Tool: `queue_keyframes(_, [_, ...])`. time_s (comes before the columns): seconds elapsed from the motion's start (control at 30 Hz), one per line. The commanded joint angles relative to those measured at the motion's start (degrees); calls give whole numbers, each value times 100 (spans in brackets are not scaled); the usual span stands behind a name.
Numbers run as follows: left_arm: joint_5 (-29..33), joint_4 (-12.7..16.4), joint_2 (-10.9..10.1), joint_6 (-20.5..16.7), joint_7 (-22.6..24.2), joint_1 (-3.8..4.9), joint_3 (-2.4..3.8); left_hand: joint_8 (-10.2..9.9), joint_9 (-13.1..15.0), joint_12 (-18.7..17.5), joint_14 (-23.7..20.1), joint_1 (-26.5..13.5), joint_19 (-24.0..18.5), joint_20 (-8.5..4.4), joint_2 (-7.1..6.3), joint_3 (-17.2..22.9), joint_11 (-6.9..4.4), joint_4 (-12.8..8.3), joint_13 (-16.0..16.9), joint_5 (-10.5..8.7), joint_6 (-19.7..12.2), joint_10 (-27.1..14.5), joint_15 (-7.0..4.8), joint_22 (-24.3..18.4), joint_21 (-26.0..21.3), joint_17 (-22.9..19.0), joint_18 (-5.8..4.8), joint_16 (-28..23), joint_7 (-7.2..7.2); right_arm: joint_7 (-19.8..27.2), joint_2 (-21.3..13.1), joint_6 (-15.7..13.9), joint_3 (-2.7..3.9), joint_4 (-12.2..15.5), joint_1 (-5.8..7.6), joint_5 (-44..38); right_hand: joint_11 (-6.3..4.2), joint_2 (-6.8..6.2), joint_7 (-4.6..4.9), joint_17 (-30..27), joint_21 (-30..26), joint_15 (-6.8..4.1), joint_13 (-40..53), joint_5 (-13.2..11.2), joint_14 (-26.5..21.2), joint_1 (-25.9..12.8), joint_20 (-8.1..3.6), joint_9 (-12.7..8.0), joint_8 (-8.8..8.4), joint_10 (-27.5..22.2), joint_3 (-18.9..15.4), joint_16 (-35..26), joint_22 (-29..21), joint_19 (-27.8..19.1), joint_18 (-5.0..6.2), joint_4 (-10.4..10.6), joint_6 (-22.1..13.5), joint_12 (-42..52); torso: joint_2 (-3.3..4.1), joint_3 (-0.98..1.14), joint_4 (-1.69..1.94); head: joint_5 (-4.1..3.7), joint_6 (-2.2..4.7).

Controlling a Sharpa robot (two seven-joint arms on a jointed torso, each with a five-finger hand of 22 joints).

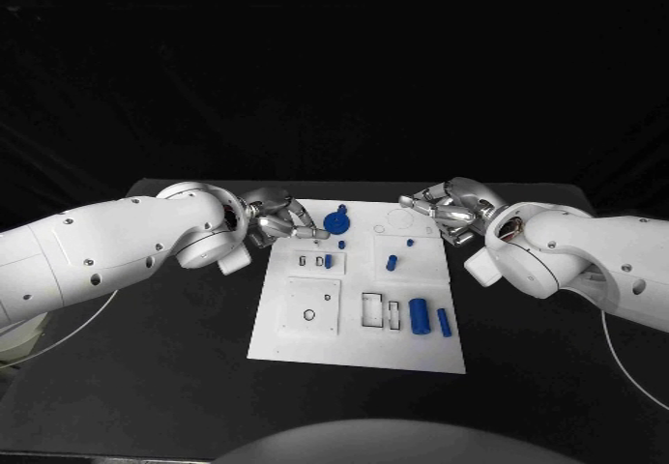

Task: Assemble the parts on the task board

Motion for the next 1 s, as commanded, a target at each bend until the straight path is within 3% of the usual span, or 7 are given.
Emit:
queue_keyframes(0.03, [-571, 69, 67, 687, -635, 16, -30, 57, 24, 14, 606, -180, 603, 8, -67, 66, -49, 1, 1505, -56, 110, 586, -3, 1505, 14, 1505, -42, 14, -14, -114, -27, 213, -8, -25, -25, 127, 26, 28, 84, 1509, 26, 35, 1506, 40, 587, -49, 31, -5, 38, 590, -32, 23, 1508, 600, -38, -2, -45, 16, 4, -10, 3, -25, 2])
queue_keyframes(0.13, [-715, 105, 117, 833, -845, 16, -72, 90, 50, 14, 606, -395, 603, -15, -167, 116, -84, 5, 1505, -88, 219, 586, -34, 1505, 14, 1505, -42, 14, -50, -133, -36, 224, -12, -47, -42, 128, 25, 38, 83, 1509, 26, 35, 1506, 43, 587, -53, 31, -3, 47, 590, -40, 23, 1508, 600, -38, -2, -41, 16, 2, -6, 3, -36, -12])
queue_keyframes(0.3, [-920, 144, 190, 1040, -1130, 14, -121, 100, 84, 14, 606, -876, 603, -48, -547, 88, -114, 15, 1505, -110, 340, 586, -65, 1505, 14, 1505, -42, 14, -83, -158, -36, 237, -15, -71, -64, 124, 25, 55, 82, 1509, 26, 34, 1506, 46, 587, -60, 30, 1, 62, 590, -54, 23, 1508, 600, -38, -2, -33, 16, 6, -6, 8, -56, -10])
queue_keyframes(0.47, [-1095, 130, 251, 1112, -1265, 13, -141, 140, 133, 14, 606, -930, 603, -66, -663, 67, -145, 15, 1505, -113, 524, 586, -91, 1505, 14, 1505, -42, 14, -126, -171, -26, 259, -16, -86, -81, 121, 25, 59, 82, 1509, 26, 34, 1506, 46, 587, -63, 30, 5, 73, 590, -66, 23, 1508, 600, -38, -5, -24, 16, 4, -5, 8, -63, -24])
queue_keyframes(0.6, [-1329, 117, 313, 995, -1364, 9, -156, 181, 195, 14, 606, -857, 603, -97, -643, 86, -202, 16, 1505, -84, 804, 586, -134, 1505, 14, 1505, -42, 14, -195, -172, -17, 273, -16, -87, -94, 120, 27, 57, 83, 1509, 26, 34, 1506, 41, 587, -61, 30, 8, 84, 590, -78, 23, 1508, 600, -38, -9, -17, 16, 8, -3, 3, -62, -25])
queue_keyframes(0.8, [-1529, 88, 415, 767, -1498, -4, -173, 257, 356, 14, 606, -871, 603, -184, -501, 177, -327, 12, 1505, 378, 1232, 586, -241, 1505, 14, 1505, -42, 14, -335, -191, -16, 288, -17, -87, -105, 103, 28, 62, 85, 1509, 26, 35, 1506, 48, 587, -56, 30, 11, 95, 590, -86, 23, 1508, 600, -38, -12, -9, 16, 8, -6, 6, -76, -35])
queue_keyframes(1.0, [-1580, 41, 457, 609, -1494, -8, -177, 259, 460, 14, 606, -907, 603, -234, -437, 216, -375, 10, 1505, 600, 1320, 586, -290, 1505, 14, 1505, -42, 14, -380, -231, -17, 304, -17, -95, -111, 58, 31, 68, 88, 1509, 26, 36, 1506, 58, 587, -50, 31, 14, 106, 590, -93, 23, 1508, 600, -38, -15, -1, 16, 4, 0, 0, -80, -42])
